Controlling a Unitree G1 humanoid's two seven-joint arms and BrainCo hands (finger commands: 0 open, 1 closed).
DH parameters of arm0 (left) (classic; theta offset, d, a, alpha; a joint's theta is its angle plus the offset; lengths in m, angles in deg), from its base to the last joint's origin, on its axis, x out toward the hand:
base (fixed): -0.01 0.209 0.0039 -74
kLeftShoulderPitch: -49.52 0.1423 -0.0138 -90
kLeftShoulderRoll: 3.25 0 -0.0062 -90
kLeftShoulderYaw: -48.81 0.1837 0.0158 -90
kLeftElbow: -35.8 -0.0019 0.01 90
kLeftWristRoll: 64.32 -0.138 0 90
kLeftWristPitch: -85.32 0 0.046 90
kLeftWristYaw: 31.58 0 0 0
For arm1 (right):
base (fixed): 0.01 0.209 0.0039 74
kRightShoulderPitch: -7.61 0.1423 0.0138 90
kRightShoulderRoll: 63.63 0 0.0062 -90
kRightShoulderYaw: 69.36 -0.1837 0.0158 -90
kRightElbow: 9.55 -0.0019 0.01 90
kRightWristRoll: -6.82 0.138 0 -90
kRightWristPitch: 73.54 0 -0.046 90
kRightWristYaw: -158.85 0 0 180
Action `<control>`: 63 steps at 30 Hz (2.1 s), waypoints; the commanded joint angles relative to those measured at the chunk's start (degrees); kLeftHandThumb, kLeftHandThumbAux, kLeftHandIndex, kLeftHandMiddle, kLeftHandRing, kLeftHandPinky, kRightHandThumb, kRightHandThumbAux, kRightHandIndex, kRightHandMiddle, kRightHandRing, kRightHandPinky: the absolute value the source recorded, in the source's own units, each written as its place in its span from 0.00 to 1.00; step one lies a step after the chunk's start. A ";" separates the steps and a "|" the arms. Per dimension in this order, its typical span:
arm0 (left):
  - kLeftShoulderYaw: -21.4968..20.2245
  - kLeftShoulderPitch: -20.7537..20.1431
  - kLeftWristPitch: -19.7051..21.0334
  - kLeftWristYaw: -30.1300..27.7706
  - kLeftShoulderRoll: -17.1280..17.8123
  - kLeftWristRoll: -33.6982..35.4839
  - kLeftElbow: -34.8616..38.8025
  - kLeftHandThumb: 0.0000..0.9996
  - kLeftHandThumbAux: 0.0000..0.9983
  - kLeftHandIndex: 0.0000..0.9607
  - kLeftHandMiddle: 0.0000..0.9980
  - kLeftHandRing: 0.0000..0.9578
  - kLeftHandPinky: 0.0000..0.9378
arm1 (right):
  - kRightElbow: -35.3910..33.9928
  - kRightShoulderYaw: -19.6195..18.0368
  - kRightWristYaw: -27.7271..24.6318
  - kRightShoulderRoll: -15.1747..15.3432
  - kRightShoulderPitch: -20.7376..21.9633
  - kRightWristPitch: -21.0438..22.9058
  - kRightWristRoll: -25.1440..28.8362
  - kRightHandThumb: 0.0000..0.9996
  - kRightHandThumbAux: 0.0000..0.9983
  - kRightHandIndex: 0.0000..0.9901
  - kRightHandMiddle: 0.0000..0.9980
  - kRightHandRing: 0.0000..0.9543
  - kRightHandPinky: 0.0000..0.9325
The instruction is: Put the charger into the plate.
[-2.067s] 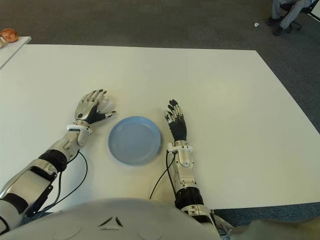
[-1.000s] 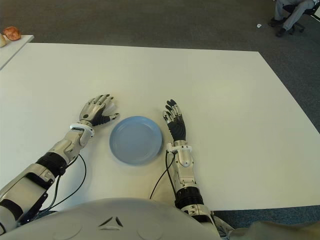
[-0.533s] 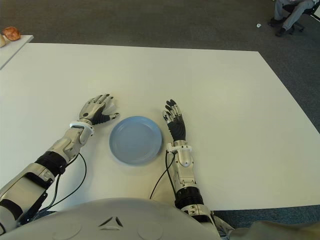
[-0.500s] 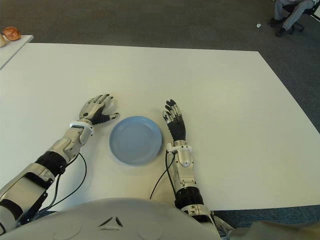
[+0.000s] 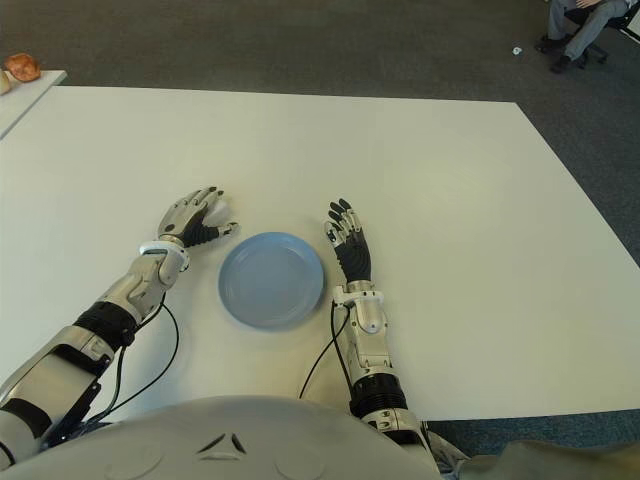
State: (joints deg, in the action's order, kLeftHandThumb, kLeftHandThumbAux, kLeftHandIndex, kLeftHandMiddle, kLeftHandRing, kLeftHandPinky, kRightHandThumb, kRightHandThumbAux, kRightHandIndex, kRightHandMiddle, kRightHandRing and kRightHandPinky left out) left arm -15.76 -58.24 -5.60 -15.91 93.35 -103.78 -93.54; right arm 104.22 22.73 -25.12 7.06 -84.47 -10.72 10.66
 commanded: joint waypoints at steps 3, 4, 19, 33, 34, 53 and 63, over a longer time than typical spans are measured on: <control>-0.37 0.75 -4.97 -0.04 -1.00 2.35 -13.39 0.19 0.33 0.00 0.00 0.01 0.11 | 0.74 -0.30 0.22 -1.40 -1.89 1.42 0.66 0.00 0.53 0.07 0.16 0.12 0.10; -0.46 0.53 -5.57 0.24 -1.08 2.48 -14.35 0.20 0.33 0.00 0.00 0.01 0.12 | 0.64 -0.31 0.23 -1.38 -1.94 1.46 0.67 0.00 0.53 0.07 0.16 0.12 0.09; -1.92 -0.28 -12.28 3.21 -1.97 4.52 -20.74 0.26 0.32 0.00 0.03 0.06 0.15 | -1.39 -0.37 0.31 -1.00 -2.88 2.94 0.39 0.00 0.52 0.07 0.16 0.13 0.09; -1.85 -0.43 -15.46 5.24 -2.17 4.94 -22.16 0.24 0.35 0.00 0.04 0.06 0.12 | -1.75 -0.37 0.50 -0.74 -2.85 3.12 -0.14 0.00 0.51 0.06 0.16 0.12 0.08; -1.79 -0.45 -15.63 5.47 -2.17 4.86 -22.28 0.24 0.35 0.00 0.04 0.06 0.12 | -1.77 -0.36 0.57 -0.74 -2.85 3.12 -0.22 0.00 0.51 0.06 0.16 0.12 0.08; 0.57 -0.82 -16.85 10.91 -1.97 2.57 -23.99 0.31 0.44 0.04 0.10 0.12 0.21 | -2.12 -0.28 0.96 -0.80 -2.97 3.25 -0.34 0.00 0.51 0.06 0.17 0.13 0.08; 1.46 -1.27 -15.47 13.55 -2.16 1.48 -24.40 0.48 0.38 0.10 0.24 0.29 0.41 | -2.33 -0.03 1.36 -1.02 -2.82 3.49 -0.45 0.00 0.51 0.06 0.17 0.13 0.08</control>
State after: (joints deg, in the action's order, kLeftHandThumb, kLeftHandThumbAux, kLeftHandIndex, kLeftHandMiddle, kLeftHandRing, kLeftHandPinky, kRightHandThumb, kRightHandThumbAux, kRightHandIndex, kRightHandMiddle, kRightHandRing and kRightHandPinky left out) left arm -16.18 -63.90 -23.30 -0.97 92.40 -100.87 -114.82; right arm 101.48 22.68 -24.09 7.08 -86.32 -8.84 10.33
